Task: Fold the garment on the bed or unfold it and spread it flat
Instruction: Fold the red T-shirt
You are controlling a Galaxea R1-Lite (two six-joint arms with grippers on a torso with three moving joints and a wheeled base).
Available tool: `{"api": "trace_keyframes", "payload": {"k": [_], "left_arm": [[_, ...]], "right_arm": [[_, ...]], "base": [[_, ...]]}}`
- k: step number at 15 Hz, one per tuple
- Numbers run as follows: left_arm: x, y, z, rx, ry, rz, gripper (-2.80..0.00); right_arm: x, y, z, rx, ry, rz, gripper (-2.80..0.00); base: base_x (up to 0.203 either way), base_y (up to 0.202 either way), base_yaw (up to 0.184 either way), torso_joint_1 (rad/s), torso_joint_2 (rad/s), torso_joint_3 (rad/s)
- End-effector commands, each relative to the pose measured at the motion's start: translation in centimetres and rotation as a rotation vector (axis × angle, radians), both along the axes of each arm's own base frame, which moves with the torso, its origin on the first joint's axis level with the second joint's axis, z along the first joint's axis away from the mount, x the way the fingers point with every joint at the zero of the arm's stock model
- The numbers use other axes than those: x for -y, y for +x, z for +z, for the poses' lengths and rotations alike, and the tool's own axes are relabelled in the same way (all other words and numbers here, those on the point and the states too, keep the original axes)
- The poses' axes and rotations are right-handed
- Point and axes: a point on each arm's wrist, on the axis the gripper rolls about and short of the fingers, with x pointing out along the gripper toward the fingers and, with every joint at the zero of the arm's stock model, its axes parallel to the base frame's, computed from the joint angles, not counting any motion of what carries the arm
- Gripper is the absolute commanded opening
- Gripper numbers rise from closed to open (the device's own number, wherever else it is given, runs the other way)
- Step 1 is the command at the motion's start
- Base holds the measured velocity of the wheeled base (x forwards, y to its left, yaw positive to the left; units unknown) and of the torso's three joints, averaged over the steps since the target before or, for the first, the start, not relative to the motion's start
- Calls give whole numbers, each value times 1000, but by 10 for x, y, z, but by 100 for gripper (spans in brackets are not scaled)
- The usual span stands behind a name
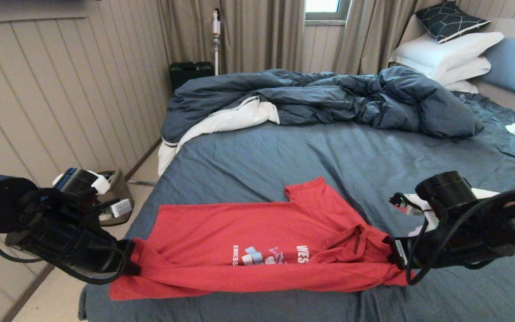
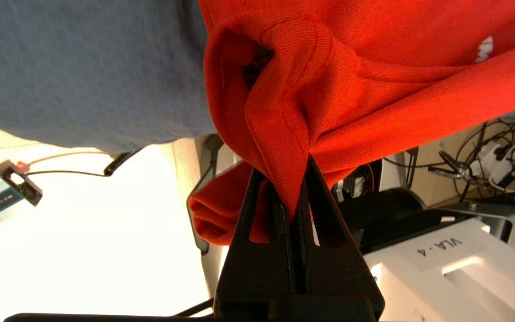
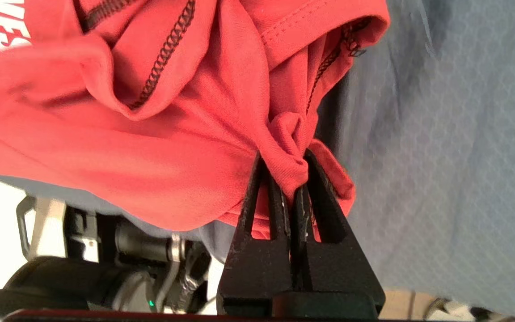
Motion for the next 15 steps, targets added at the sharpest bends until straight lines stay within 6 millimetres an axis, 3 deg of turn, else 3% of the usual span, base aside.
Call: {"api": "trace_keyframes", "payload": {"k": [1,6,8,15], "left_arm": [[-1,-5,3,9,-2,-4,-280],[-1,-9,6,3,3,-15,-280],[-1,-4,0,-21,4,-15,-280],[4,30,-29,-23,0,-2,-280]], "right_arm": [[1,-6,5,-8,-4,6,-280],[1,-13,16,-24,-23,36,-280],[1,-9,9,-56,-26,34,-280],[-4,31,-21,-85,-23,23,-280]], "base": [[0,0,0,0,0,0],[0,0,0,0,0,0],[0,0,0,0,0,0],[0,0,0,0,0,0]]}}
